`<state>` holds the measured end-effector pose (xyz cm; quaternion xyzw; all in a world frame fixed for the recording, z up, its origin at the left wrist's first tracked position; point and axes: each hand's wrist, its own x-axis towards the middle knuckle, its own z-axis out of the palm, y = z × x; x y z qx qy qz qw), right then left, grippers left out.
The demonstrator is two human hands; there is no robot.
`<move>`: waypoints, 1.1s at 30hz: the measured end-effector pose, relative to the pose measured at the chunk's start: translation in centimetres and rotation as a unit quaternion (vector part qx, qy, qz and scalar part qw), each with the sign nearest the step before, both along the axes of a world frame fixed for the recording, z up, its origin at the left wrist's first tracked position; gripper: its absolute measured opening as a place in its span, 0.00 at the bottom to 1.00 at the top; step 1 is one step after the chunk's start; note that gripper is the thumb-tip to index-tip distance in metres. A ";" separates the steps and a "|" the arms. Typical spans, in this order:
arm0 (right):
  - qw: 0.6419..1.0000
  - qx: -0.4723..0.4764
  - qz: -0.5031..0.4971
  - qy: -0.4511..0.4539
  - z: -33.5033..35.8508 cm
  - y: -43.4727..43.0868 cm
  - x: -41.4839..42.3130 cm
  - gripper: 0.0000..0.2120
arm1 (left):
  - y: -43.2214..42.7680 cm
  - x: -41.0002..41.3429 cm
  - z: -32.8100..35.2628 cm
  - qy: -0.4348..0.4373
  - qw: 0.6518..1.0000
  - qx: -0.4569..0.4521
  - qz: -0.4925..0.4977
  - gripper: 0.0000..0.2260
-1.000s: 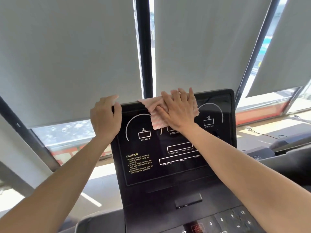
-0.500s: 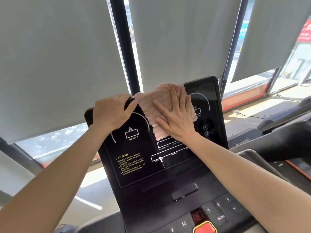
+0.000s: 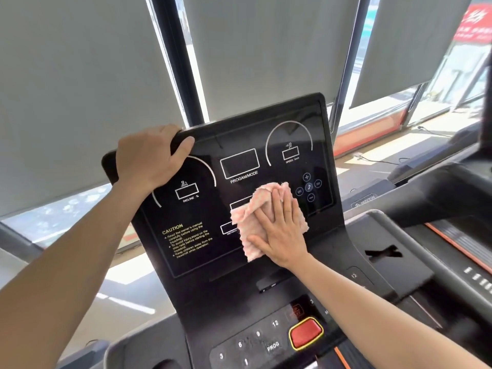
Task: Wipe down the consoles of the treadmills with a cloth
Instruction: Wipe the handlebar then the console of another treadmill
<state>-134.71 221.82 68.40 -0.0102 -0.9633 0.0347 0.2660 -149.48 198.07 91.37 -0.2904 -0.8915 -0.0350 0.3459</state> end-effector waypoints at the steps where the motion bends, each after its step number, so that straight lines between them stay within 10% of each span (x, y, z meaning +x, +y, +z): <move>1: 1.000 -0.003 -0.002 0.001 -0.2 0.0 0.2 0.39 | 0.0 -0.1 0.0 -0.001 1.000 0.001 0.000 0.24; 33: 0.997 0.010 -0.025 0.078 18.6 5.7 -11.2 0.36 | 0.4 0.3 0.4 -0.016 1.000 -0.007 0.013 0.22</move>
